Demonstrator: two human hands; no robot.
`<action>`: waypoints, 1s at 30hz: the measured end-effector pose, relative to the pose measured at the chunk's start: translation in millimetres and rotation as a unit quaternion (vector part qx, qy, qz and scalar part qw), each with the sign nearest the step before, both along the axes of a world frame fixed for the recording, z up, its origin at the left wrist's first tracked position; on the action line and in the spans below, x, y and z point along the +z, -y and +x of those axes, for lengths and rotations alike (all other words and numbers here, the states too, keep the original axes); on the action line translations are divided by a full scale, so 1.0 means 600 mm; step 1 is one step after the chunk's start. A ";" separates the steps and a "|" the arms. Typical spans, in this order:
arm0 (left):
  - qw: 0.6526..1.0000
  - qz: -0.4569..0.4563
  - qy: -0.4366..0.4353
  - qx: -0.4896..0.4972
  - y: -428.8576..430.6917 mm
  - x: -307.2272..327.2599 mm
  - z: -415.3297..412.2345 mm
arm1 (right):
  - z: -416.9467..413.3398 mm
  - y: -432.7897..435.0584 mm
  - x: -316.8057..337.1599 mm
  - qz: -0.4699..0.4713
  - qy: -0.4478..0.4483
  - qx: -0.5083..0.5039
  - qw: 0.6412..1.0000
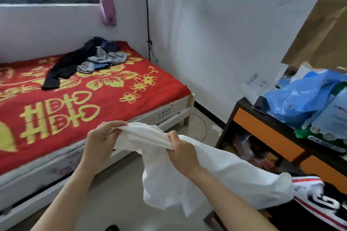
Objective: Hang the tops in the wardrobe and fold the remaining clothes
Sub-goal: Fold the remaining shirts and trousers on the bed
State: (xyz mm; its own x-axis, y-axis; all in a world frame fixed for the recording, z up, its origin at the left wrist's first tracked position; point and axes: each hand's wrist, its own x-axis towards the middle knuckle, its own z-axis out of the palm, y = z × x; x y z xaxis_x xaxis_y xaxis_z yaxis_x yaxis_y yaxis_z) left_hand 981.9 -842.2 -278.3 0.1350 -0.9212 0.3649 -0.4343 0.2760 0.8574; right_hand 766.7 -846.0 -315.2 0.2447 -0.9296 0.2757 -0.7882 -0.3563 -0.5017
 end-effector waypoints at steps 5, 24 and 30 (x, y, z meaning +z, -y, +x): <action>0.996 0.004 0.046 0.072 0.052 0.005 0.147 | 0.154 0.100 0.014 -0.002 -0.011 0.026 1.000; 0.955 -0.002 0.113 0.273 0.286 0.086 0.652 | 0.661 0.481 0.125 -0.130 -0.034 0.143 0.981; 0.945 0.006 0.141 0.294 0.380 0.099 0.746 | 0.782 0.609 0.111 -0.104 -0.015 0.170 0.980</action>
State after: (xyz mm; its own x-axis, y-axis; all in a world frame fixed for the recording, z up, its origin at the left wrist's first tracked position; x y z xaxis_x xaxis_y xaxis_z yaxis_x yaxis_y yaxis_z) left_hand 1429.7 -1070.5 -218.7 0.5230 -0.7219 0.4533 -0.7221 -0.0927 0.6855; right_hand 1235.7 -1211.6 -248.4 0.5408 -0.7181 0.4380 -0.6198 -0.6923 -0.3697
